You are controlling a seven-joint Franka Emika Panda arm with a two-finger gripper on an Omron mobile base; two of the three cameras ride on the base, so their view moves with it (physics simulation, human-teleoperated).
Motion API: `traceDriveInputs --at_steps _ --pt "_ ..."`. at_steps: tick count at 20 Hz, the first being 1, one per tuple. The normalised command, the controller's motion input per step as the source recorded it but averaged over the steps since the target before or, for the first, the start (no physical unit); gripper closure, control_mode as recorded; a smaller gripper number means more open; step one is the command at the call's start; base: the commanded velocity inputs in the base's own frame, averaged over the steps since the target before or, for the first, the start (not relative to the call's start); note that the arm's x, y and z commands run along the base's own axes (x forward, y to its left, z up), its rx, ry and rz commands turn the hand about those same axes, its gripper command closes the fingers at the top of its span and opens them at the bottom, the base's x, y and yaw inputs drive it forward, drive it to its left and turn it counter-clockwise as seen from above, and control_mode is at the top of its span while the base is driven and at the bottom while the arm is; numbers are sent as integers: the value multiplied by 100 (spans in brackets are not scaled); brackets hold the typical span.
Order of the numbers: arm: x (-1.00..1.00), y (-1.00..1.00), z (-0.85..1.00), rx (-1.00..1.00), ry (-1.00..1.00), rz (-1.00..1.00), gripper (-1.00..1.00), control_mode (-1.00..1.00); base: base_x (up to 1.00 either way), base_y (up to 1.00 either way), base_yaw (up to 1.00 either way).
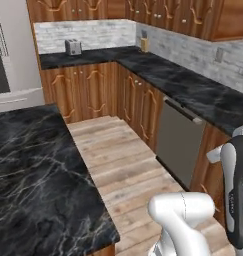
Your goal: Place one of the steaks on the plate and the other in the bowl. Then place the bowl in the fridge.
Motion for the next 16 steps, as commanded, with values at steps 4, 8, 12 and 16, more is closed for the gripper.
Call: traceDriveInputs --at_steps 4,8,12,16 --pt "0 0 0 0 0 0 -100 100 100 -21 48" --pt "0 0 0 0 0 0 -100 100 100 -57 31" --pt "0 0 0 0 0 0 -100 100 100 -29 26" --pt "0 0 0 0 0 0 -100 100 100 -7 22"
